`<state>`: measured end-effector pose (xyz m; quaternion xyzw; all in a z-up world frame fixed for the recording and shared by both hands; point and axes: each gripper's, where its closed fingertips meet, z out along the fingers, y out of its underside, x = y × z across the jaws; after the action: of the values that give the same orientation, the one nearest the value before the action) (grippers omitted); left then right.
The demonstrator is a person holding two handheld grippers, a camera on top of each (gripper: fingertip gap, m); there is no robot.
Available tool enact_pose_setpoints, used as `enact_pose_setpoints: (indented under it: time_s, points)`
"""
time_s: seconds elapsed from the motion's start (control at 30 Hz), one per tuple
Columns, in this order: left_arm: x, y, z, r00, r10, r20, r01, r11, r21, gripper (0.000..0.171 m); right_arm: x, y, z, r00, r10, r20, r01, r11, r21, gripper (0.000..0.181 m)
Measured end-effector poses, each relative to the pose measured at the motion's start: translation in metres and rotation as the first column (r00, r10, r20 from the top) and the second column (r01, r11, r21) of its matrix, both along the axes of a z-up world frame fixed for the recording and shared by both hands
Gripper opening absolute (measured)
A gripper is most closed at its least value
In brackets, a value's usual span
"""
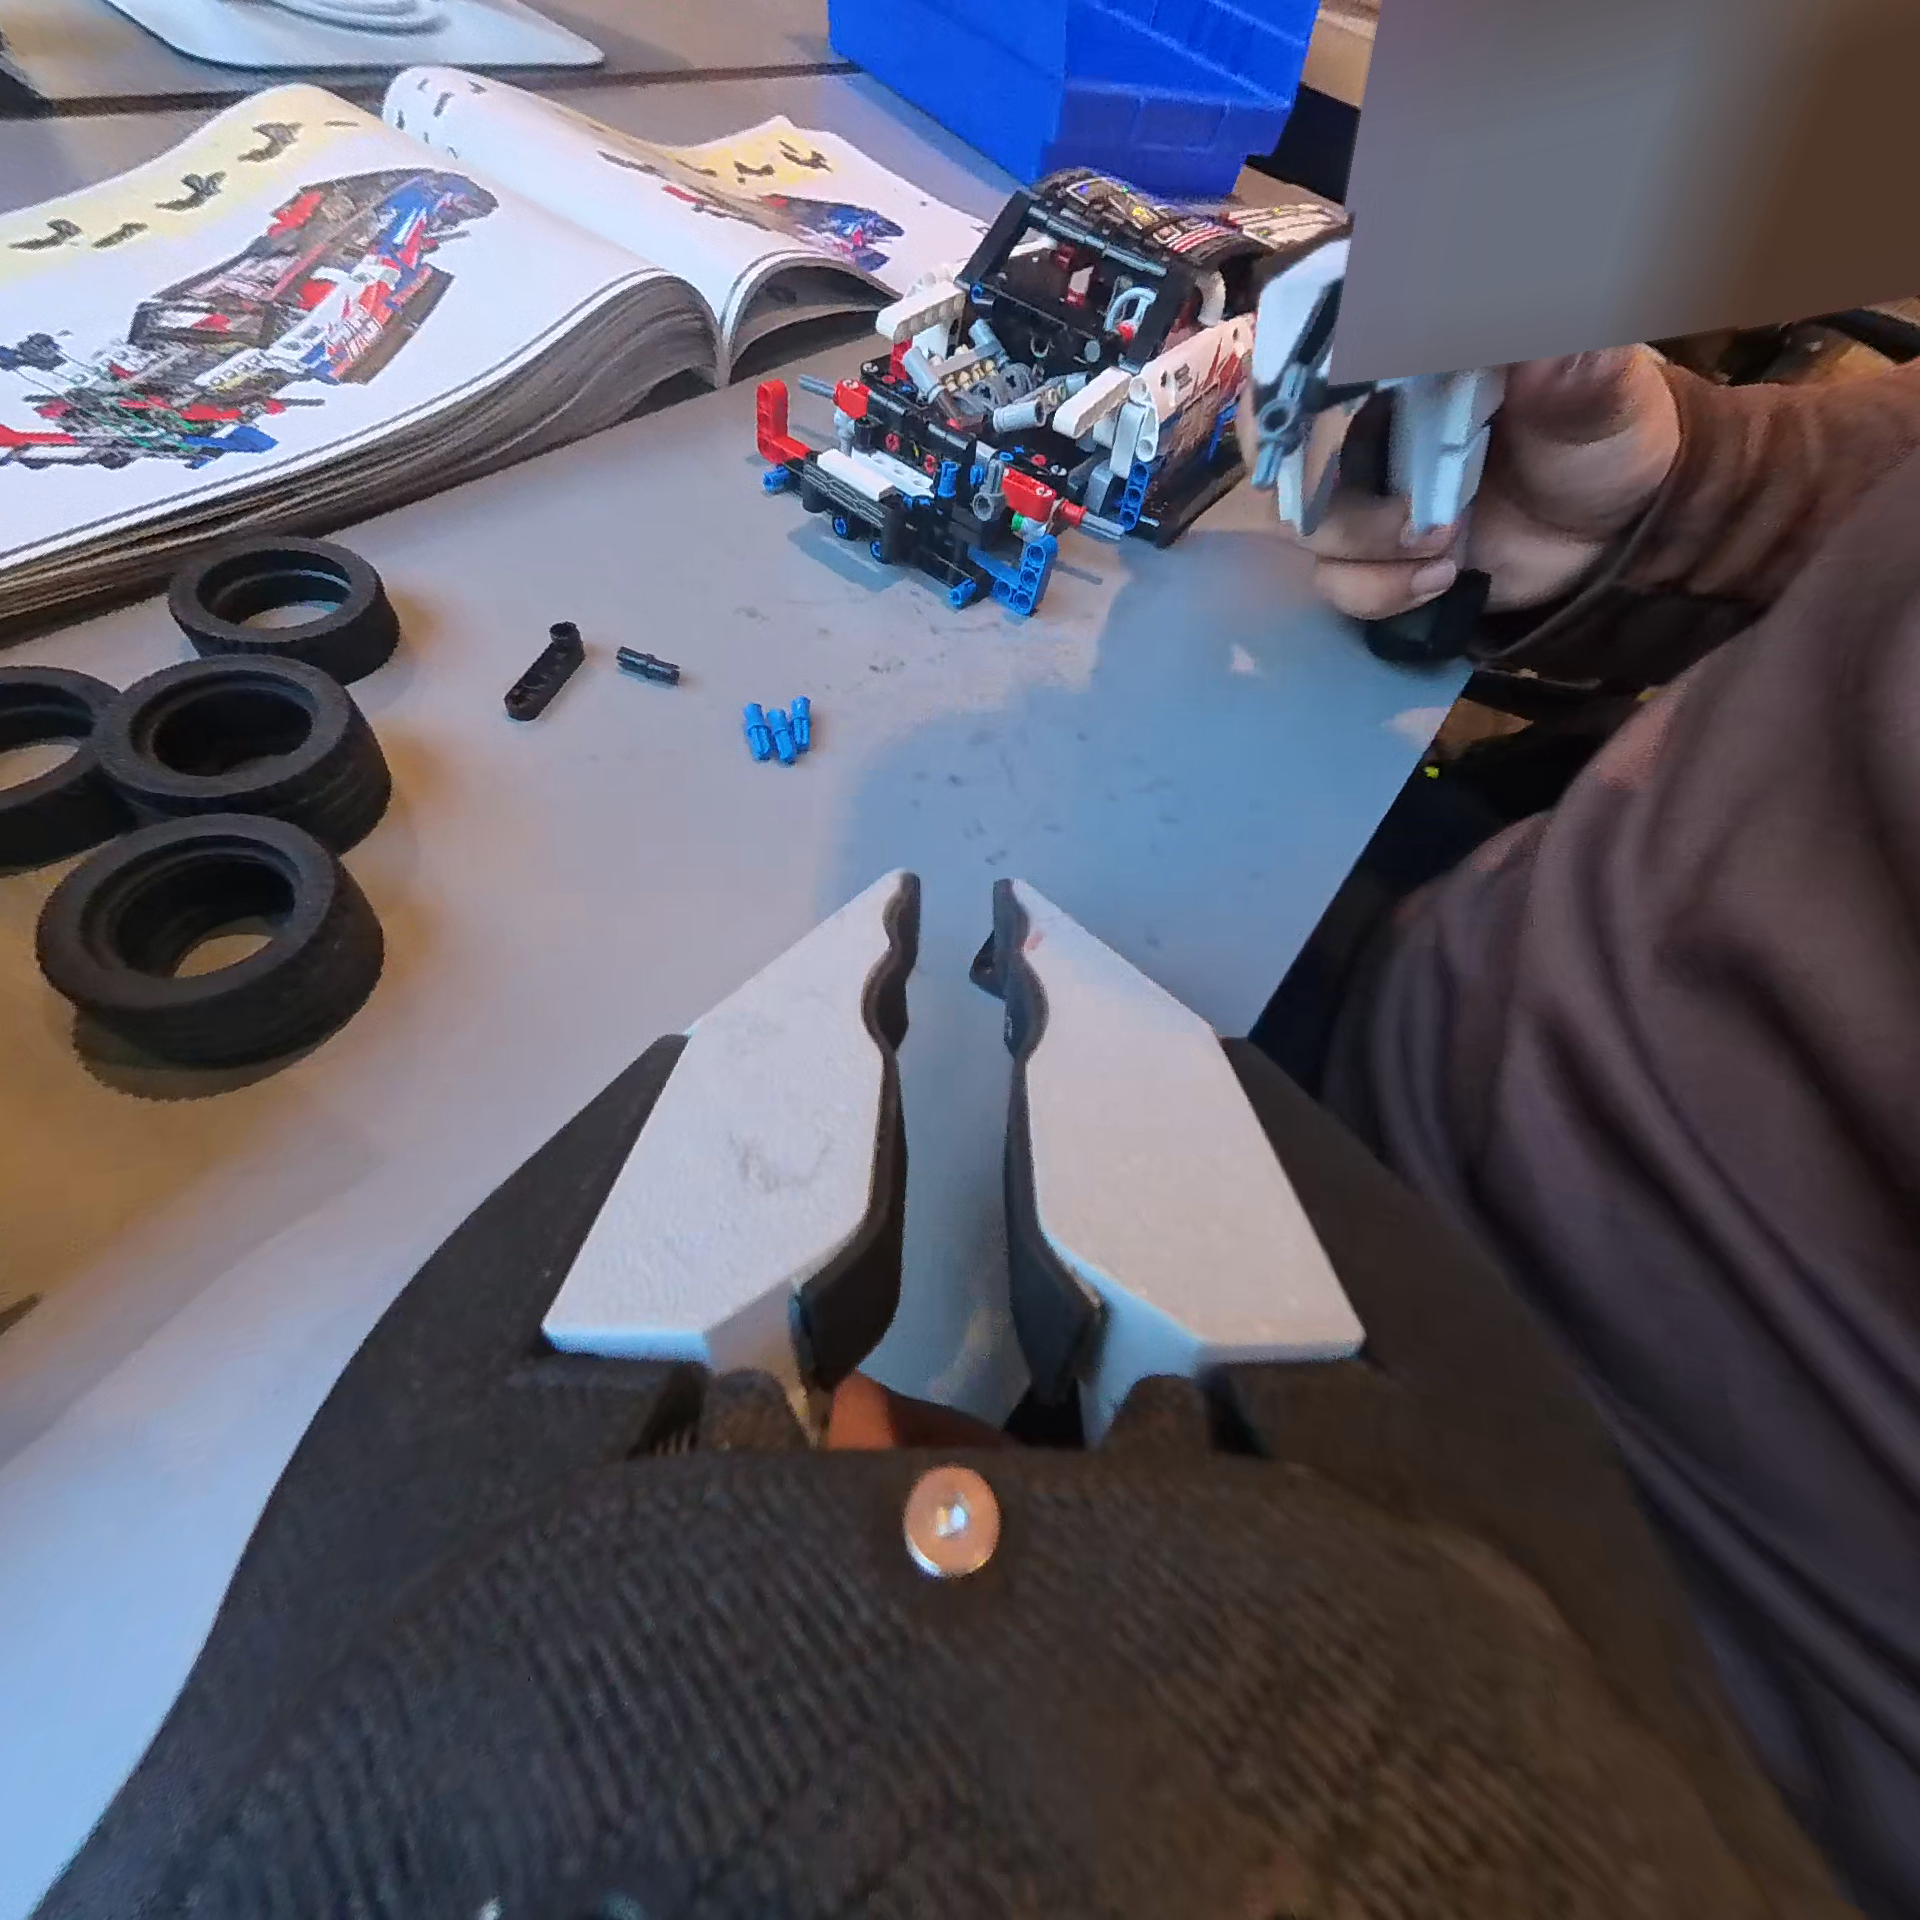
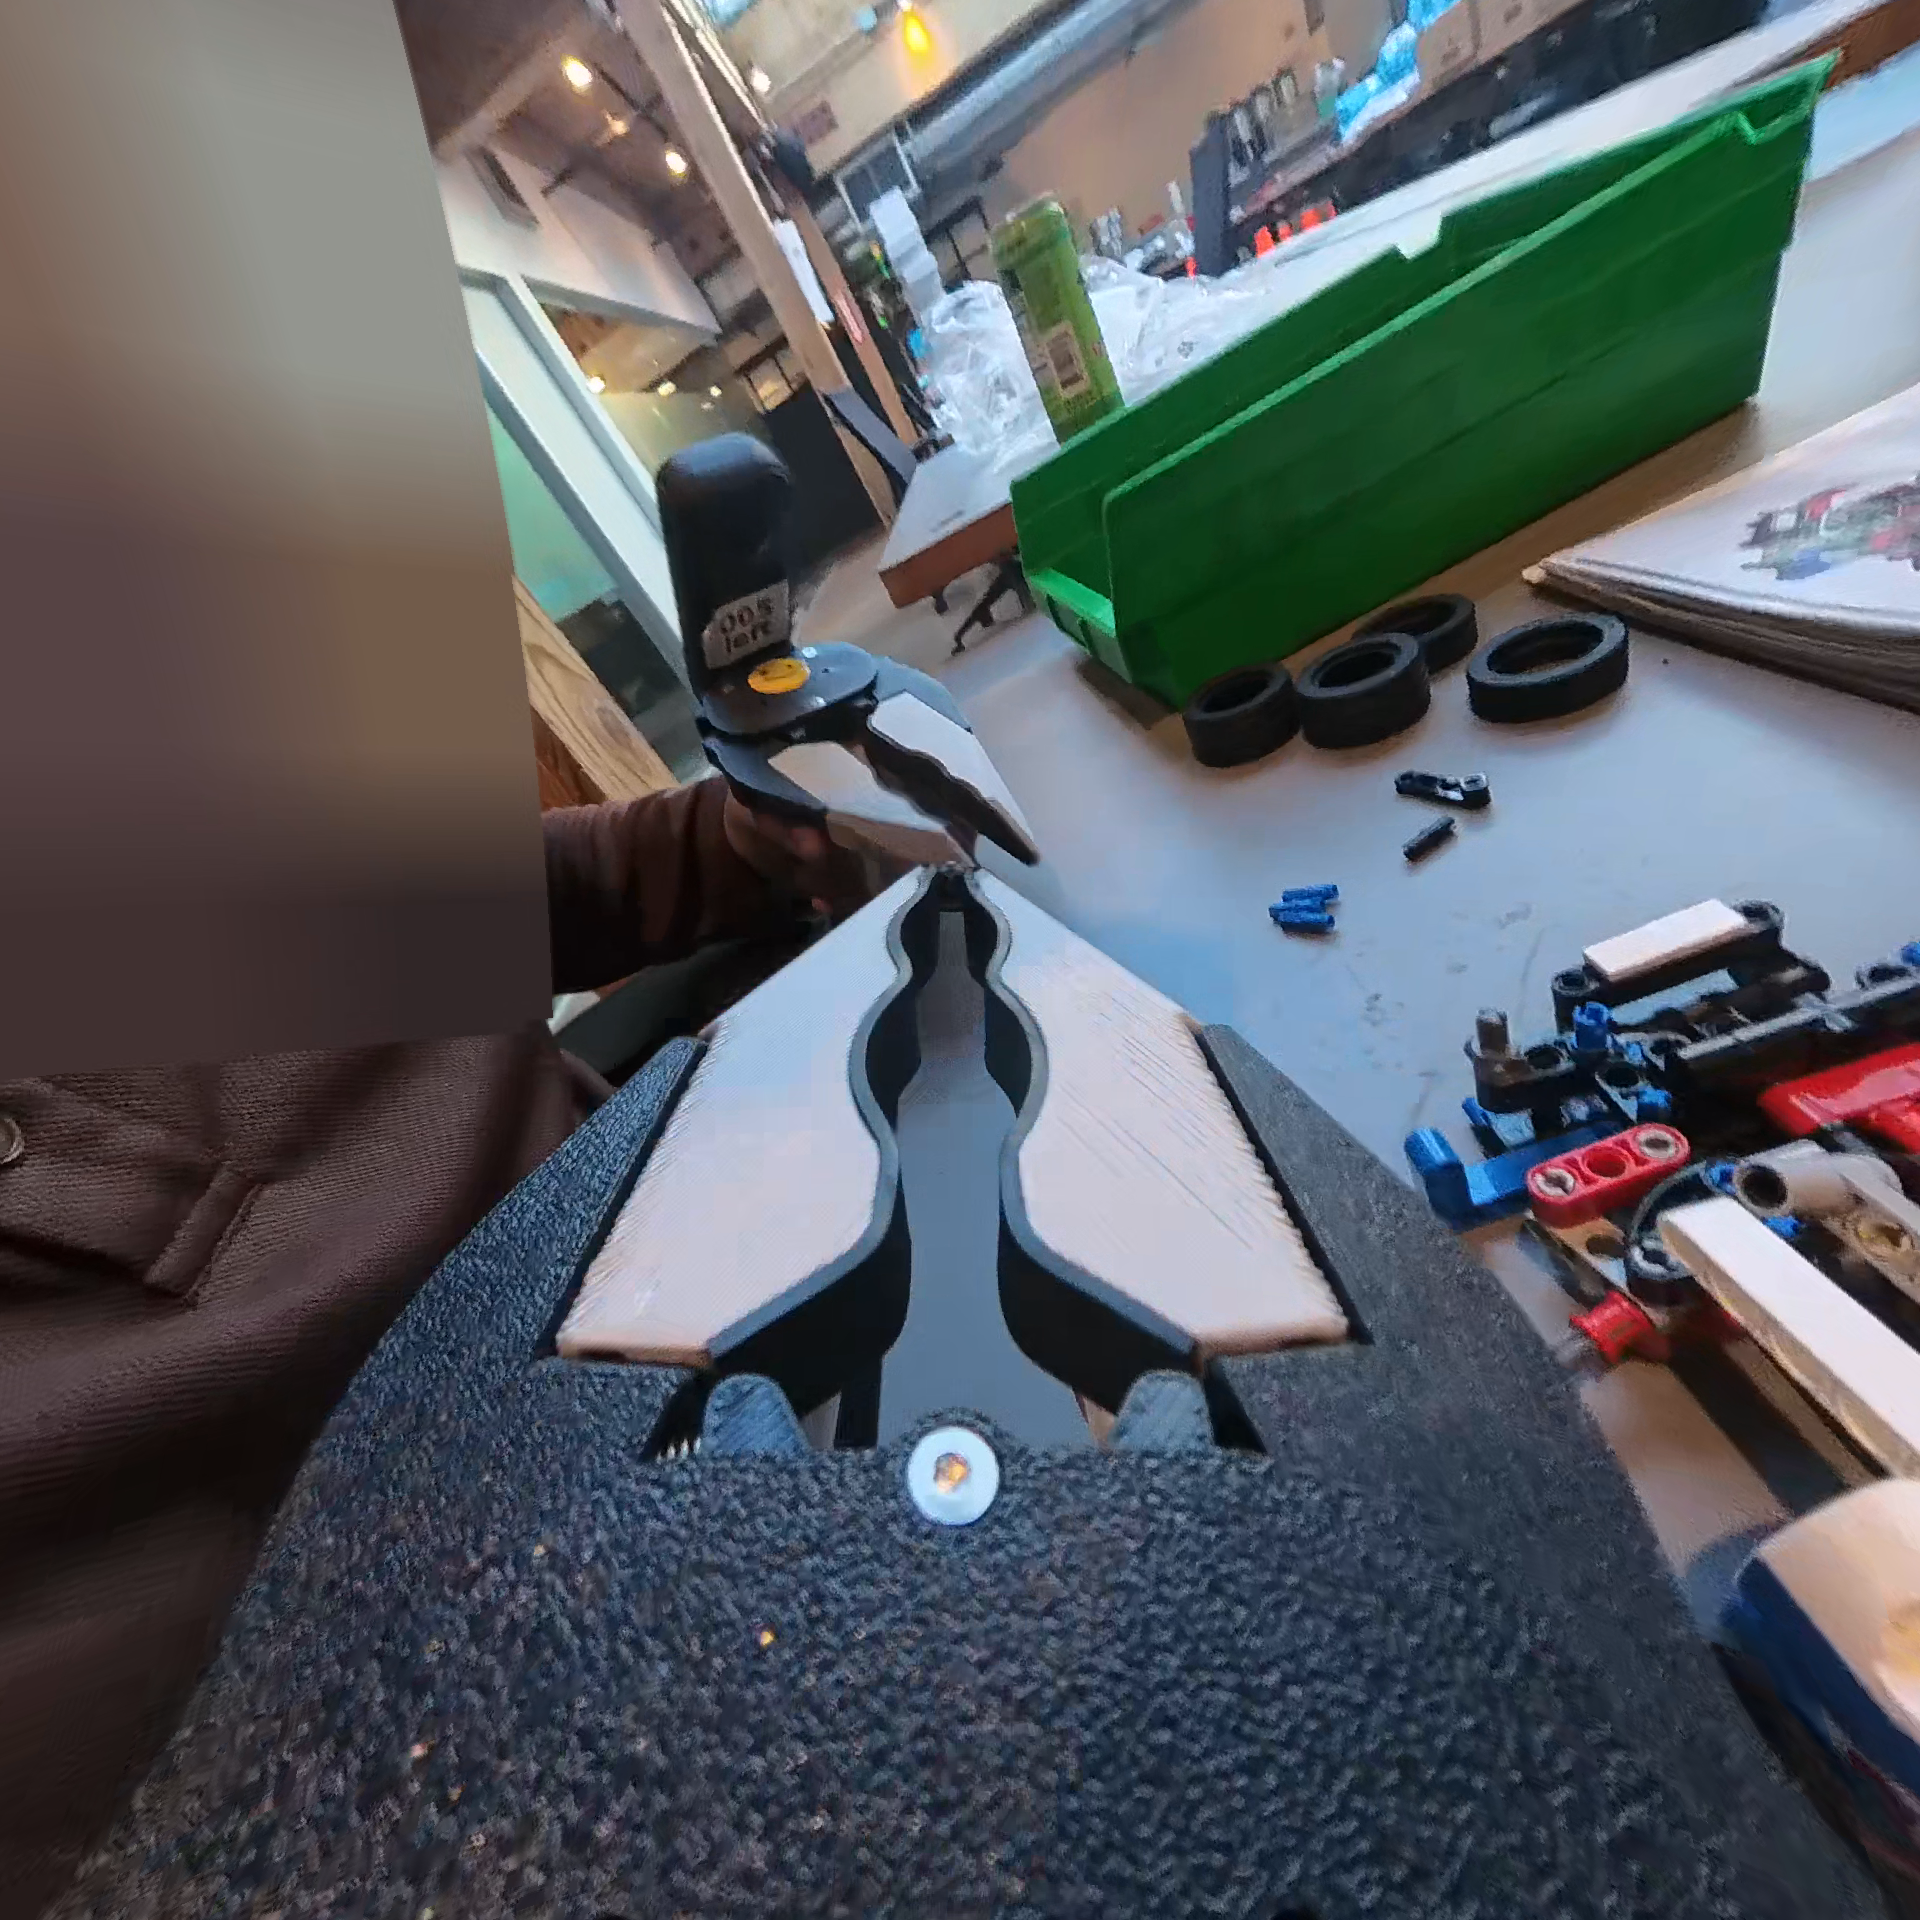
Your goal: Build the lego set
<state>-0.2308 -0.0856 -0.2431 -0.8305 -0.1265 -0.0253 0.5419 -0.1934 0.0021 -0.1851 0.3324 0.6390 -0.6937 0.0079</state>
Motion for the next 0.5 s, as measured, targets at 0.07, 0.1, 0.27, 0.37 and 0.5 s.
enact_pose_setpoints:
  time_s: [0.07, 0.1, 0.27, 0.37, 0.5]
  points:
    - [0.009, 0.012, 0.008, 1.000, -0.010, 0.017, 0.009, 0.999, 0.037, 0.013, 0.004, -0.003, 0.010, 0.999, 0.034, -0.042, -0.036, 0.999, -0.038, 0.004]
    - [0.018, 0.022, 0.013, 0.998, -0.030, 0.049, 0.027, 0.998, 0.056, 0.012, 0.008, -0.006, 0.015, 0.996, 0.061, -0.067, -0.065, 0.996, -0.057, 0.004]
    - [0.069, 0.059, 0.027, 0.983, -0.184, 0.005, 0.184, 0.983, 0.009, 0.022, 0.030, -0.032, 0.022, 0.959, 0.186, -0.215, -0.185, 0.982, 0.025, 0.004]
    - [0.081, 0.059, 0.038, 0.978, -0.190, -0.084, 0.193, 0.981, 0.025, 0.016, 0.039, -0.043, 0.022, 0.948, 0.215, -0.236, -0.202, 0.976, 0.078, 0.004]
    - [0.090, 0.047, 0.053, 0.982, -0.154, -0.113, 0.163, 0.984, 0.075, 0.014, 0.053, -0.054, 0.023, 0.927, 0.269, -0.261, -0.233, 0.959, 0.163, 0.004]
